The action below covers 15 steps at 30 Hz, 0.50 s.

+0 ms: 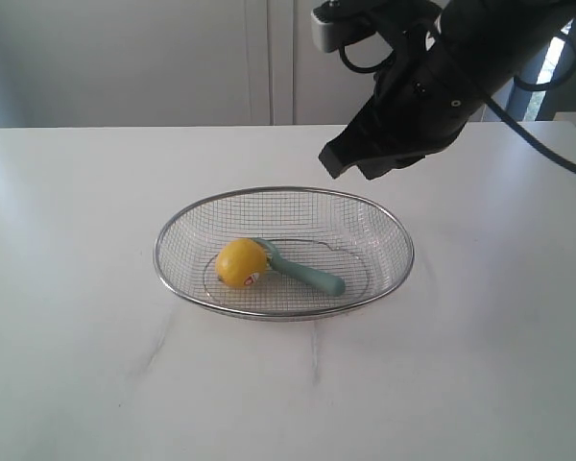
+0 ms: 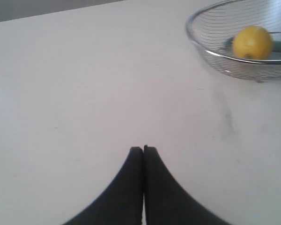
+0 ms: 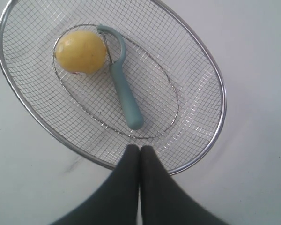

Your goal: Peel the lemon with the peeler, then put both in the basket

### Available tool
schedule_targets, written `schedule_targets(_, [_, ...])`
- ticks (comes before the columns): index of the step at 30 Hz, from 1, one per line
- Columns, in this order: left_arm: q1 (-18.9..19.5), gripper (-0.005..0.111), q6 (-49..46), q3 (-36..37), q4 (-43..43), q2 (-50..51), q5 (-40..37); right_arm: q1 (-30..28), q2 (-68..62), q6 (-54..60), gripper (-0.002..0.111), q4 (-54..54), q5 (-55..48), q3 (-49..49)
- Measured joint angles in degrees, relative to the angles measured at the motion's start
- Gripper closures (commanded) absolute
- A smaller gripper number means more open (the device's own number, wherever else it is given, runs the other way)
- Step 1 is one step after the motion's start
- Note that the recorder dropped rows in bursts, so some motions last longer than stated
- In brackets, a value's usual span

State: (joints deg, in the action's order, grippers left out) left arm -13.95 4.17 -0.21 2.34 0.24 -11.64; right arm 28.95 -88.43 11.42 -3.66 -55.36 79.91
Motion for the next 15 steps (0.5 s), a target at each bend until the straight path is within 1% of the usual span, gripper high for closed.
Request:
schedule_targets(2, [4.22, 0.107, -0.33, 0.0, -0.14, 0.0, 0.0, 0.0, 0.0, 0.0, 0.108, 0.0, 0.0, 0.0])
schedule_targets(3, [4.92, 0.107, -0.66, 0.0, -0.14, 0.0, 0.0, 0.0, 0.0, 0.0, 0.108, 0.0, 0.0, 0.0])
schedule_targets(8, [5.7, 0.107, -5.05, 0.0, -0.14, 0.0, 0.0, 0.0, 0.0, 0.0, 0.108, 0.0, 0.0, 0.0])
schedule_targets(15, [7.57, 0.107, -6.36, 0.0, 0.05, 0.0, 0.11, 0.0, 0.0, 0.0, 0.108, 0.0, 0.0, 0.0])
